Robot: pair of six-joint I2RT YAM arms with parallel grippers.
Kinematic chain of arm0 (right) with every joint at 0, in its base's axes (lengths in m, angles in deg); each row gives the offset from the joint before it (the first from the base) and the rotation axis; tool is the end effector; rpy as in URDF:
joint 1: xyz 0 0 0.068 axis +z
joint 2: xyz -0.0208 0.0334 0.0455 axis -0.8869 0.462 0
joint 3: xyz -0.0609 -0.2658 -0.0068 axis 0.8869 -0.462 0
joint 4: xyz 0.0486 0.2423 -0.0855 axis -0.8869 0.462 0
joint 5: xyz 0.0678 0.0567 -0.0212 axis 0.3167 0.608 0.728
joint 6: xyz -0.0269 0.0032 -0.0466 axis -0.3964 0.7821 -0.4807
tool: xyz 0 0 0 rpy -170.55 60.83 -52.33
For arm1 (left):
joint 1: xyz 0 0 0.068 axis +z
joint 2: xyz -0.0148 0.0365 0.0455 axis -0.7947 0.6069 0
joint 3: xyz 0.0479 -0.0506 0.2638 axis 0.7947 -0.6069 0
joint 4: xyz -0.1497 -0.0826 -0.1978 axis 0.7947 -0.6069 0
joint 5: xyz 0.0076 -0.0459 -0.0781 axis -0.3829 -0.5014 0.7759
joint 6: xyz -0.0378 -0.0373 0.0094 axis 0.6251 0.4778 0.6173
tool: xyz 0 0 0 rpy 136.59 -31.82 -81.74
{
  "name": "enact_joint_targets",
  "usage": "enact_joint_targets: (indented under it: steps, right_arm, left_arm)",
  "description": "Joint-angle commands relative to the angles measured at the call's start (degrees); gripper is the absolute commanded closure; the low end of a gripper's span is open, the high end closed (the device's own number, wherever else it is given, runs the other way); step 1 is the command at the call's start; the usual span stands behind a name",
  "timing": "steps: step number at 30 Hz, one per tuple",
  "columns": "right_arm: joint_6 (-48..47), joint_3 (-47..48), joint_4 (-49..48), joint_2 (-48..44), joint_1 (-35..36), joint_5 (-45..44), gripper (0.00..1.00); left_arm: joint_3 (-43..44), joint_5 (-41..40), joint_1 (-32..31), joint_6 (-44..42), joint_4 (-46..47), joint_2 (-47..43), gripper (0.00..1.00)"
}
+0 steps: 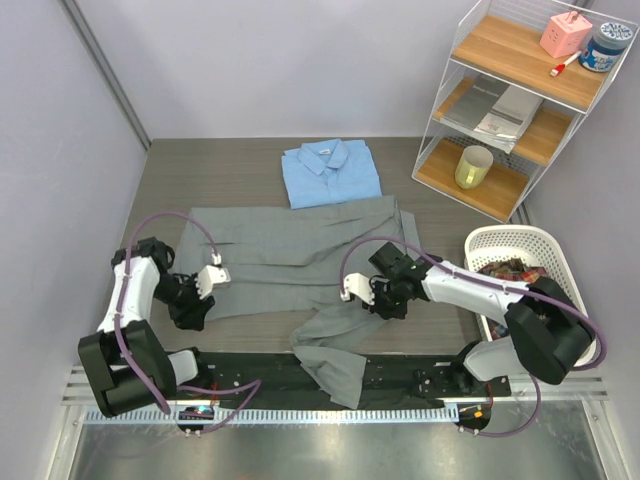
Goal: Fold and stack the long sleeve shirts
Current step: Fold the shirt
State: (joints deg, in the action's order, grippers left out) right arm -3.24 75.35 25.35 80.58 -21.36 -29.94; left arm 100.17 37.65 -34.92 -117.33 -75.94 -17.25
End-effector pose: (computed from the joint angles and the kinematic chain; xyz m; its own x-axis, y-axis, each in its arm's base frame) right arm 0.1661 0.1576 0.1620 -0.0701 -0.9229 -0.3787 -0.9972 0.0746 0.0028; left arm 0.1585 0.0345 0.2096 -0.5154 0.7637 -0.3888 0.8569 0.4549 -0.2424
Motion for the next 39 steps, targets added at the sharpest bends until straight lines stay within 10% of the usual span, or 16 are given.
enact_joint_targets:
  steps: [1, 19, 27, 39]
  right_arm:
    - [1.2, -0.2, -0.5, -4.0, 0.3, -1.3, 0.99]
    - [2.4, 1.5, 2.5, -7.1, 0.3, -1.2, 0.99]
    - [4.3, 2.8, 5.1, -11.5, 0.3, -1.2, 0.99]
    - [5.7, 6.8, 13.4, -18.6, 0.3, -0.8, 0.99]
  left_arm:
    - [-4.1, -3.5, 0.4, -6.6, 5.0, -3.4, 0.56]
    - [-12.9, -8.0, 0.4, -14.6, 23.5, 2.1, 0.58]
    - [-5.7, -7.9, 0.5, -18.3, 6.7, 4.0, 1.0]
    - [5.1, -5.6, 0.6, -20.6, -11.5, 0.3, 1.0]
